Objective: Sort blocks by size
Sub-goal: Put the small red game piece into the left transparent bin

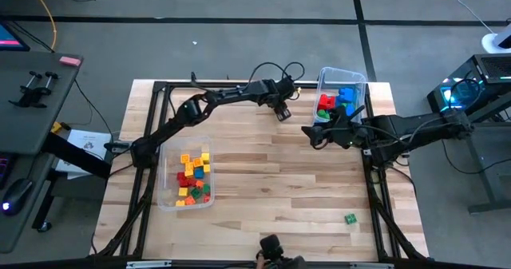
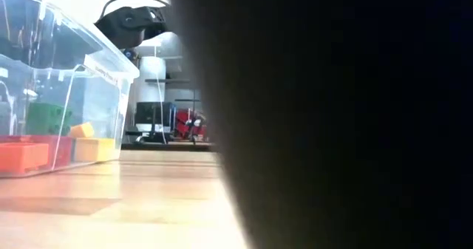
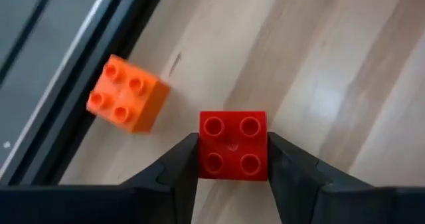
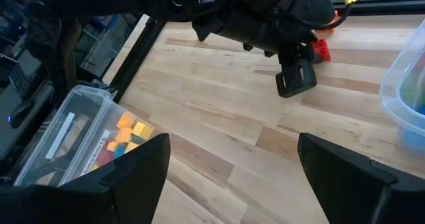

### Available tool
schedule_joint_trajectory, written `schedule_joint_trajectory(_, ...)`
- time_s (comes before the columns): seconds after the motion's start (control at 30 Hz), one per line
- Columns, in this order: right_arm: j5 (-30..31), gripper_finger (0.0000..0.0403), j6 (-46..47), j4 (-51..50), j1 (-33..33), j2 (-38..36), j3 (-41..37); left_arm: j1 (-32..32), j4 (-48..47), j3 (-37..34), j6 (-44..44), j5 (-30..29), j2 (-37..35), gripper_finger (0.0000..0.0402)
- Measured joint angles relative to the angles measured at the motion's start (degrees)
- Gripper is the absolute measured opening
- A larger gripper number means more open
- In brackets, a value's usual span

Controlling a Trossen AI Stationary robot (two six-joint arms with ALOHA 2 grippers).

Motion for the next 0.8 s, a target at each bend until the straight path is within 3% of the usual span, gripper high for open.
schedule_joint_trajectory(0.23, 0.00, 0.0326, -1.14, 0.20, 0.00, 0.00, 0.02, 0.87, -4.21, 4.03, -2.52, 6.21, -2.61, 0.0124)
schedule_joint_trajectory(0.47, 0.02, 0.0326, -3.37, 1.03, -0.14, 0.02, 0.03, 1.84, -6.28, 3.62, -2.79, 10.79, -7.71, 0.0094)
schedule_joint_trajectory(0.63, -0.23, 0.0326, -6.71, 2.95, -0.55, 0.02, 0.04, 3.66, -17.90, 3.63, -1.15, 16.96, -14.01, 0.0094)
schedule_joint_trajectory(0.8, -8.17, 0.0326, -17.27, 7.96, -3.78, 0.16, 0.05, 3.08, -27.94, 3.63, -0.91, 25.08, -21.40, 0.0094)
